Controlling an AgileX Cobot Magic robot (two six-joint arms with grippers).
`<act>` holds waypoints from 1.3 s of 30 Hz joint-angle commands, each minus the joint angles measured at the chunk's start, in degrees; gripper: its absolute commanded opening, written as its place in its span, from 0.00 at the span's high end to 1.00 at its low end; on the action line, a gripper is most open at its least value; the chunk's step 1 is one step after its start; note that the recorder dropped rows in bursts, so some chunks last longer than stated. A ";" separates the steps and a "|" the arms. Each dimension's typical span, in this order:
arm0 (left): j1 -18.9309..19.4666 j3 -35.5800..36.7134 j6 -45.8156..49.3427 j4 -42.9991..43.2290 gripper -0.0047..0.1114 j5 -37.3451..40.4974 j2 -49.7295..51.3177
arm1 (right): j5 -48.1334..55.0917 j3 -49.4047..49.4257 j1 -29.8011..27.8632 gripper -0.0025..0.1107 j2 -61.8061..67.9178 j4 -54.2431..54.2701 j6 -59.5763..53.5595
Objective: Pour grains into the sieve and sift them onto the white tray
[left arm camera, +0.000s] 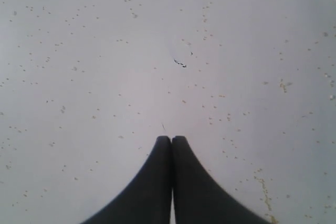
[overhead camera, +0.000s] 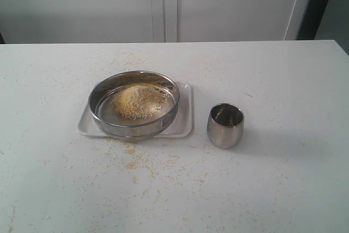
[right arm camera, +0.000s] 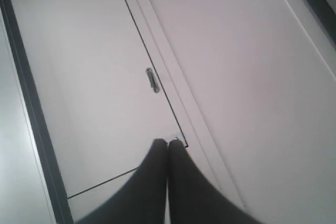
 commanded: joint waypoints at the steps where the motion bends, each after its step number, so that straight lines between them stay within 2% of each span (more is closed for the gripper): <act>1: 0.17 0.44 -0.51 0.29 0.96 0.88 -0.50 | 0.13 -3.84 -0.49 0.98 3.35 -4.20 1.68; 8: 0.17 0.44 -0.51 0.29 0.96 0.88 -0.50 | 0.53 -13.11 -0.49 0.98 17.80 -4.20 -10.01; 15: 0.17 0.44 -0.51 0.29 0.96 0.88 -0.50 | 5.70 -24.89 -0.37 0.98 34.58 -4.51 -11.23; 19: 0.17 0.44 -0.51 0.29 0.96 0.88 -0.50 | 11.44 -30.11 -0.37 0.98 41.37 -9.17 -11.06; 26: 0.17 0.44 -0.51 0.29 0.96 0.88 -0.50 | 23.52 -38.48 -0.37 0.98 50.30 -9.54 -11.23; 29: 0.17 0.44 -0.51 0.29 0.96 0.88 -0.50 | 32.09 -42.92 0.19 0.98 53.46 -10.87 -12.35; 35: 0.17 0.44 -0.51 0.29 0.96 0.88 -0.50 | 49.59 -51.31 4.06 0.98 60.38 -10.71 -21.45; 39: 0.17 0.44 -0.51 0.29 0.96 0.88 -0.50 | 58.05 -56.68 6.39 0.98 65.47 -5.32 -27.92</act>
